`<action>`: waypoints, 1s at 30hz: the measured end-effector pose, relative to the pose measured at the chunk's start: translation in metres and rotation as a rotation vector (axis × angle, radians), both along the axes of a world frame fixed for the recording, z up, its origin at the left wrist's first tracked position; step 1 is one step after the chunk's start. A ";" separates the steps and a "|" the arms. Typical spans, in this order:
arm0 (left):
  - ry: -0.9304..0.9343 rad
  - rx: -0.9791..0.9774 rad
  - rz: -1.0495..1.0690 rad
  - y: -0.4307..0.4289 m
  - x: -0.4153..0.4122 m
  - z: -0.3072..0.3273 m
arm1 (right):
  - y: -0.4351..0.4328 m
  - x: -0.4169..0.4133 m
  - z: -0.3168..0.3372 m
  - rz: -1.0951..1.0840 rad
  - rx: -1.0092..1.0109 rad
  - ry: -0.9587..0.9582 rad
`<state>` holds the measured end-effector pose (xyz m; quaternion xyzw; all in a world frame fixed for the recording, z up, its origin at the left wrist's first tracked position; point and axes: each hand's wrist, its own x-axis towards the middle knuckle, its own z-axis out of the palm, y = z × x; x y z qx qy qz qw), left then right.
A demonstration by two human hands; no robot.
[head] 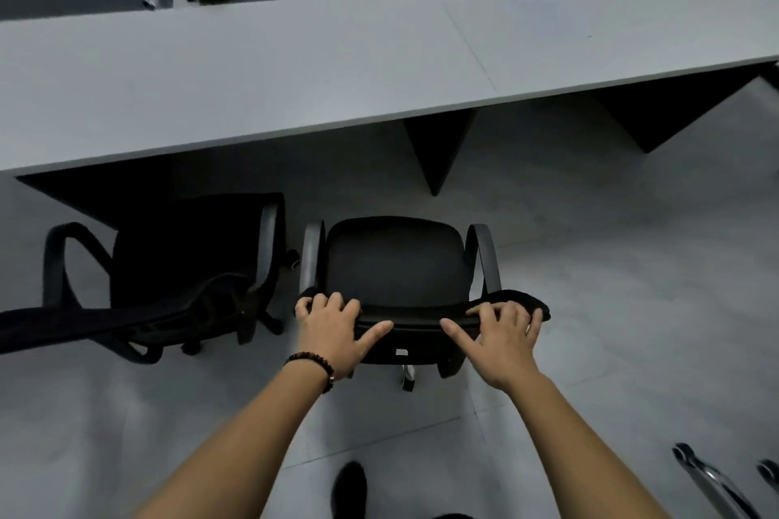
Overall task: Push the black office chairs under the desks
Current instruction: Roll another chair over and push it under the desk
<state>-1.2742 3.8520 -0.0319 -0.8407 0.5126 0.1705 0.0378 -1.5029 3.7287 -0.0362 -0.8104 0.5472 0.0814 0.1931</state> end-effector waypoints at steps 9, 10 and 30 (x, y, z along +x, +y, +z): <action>-0.077 -0.002 0.137 -0.122 0.017 -0.003 | -0.143 0.033 -0.007 0.126 -0.036 -0.051; -0.076 0.009 0.171 -0.135 0.014 -0.003 | -0.160 0.034 -0.007 0.153 -0.034 -0.047; -0.040 0.082 0.406 -0.249 0.030 0.006 | -0.311 0.088 -0.002 0.405 0.055 0.012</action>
